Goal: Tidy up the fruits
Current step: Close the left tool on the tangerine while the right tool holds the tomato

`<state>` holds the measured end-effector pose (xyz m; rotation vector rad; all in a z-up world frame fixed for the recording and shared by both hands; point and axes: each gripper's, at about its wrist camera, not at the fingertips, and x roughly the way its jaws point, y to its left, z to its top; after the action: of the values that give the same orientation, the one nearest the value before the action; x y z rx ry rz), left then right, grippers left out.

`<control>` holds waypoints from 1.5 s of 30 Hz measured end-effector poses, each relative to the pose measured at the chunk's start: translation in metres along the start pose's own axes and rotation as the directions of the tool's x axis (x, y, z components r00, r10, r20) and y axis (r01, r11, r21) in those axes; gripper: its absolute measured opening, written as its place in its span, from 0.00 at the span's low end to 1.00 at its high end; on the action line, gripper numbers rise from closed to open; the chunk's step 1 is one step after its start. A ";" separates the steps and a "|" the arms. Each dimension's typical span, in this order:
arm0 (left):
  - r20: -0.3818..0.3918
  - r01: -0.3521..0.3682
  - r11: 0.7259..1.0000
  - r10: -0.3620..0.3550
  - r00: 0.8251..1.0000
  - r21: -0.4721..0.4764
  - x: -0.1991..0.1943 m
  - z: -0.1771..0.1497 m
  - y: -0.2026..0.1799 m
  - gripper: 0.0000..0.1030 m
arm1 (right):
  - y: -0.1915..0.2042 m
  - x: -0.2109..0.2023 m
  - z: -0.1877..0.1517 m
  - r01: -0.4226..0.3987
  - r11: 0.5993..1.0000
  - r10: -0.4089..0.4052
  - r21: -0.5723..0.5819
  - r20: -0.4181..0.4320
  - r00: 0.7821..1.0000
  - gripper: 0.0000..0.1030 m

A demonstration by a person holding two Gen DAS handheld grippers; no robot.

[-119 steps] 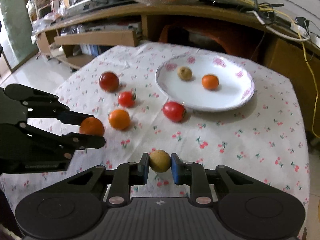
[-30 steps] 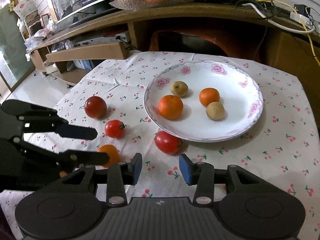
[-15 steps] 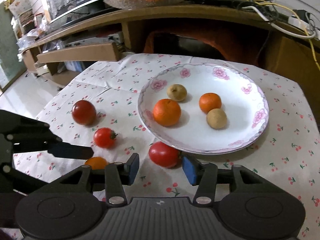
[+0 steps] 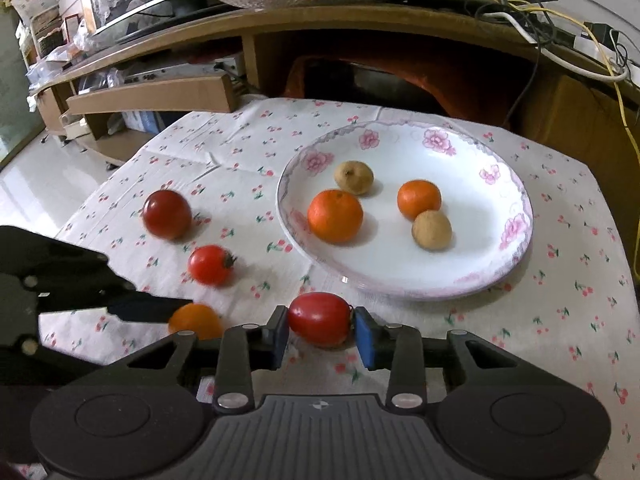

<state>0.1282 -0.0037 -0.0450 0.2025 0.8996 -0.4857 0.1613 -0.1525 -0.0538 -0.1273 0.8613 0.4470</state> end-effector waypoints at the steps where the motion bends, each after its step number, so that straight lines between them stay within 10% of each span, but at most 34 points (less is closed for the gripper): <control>1: 0.001 0.004 1.000 -0.004 1.000 0.005 -0.001 0.000 -0.001 0.36 | 0.001 -0.003 -0.003 0.001 1.000 -0.001 0.000 -0.004 1.000 0.34; 45: 0.004 -0.042 0.998 0.042 0.999 0.052 0.007 0.009 -0.014 0.42 | -0.008 -0.043 -0.045 0.013 0.999 -0.015 -0.044 -0.043 0.999 0.33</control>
<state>0.1310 -0.0210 -0.0447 0.2678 0.8792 -0.4701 0.1090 -0.1868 -0.0506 -0.1843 0.8933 0.4515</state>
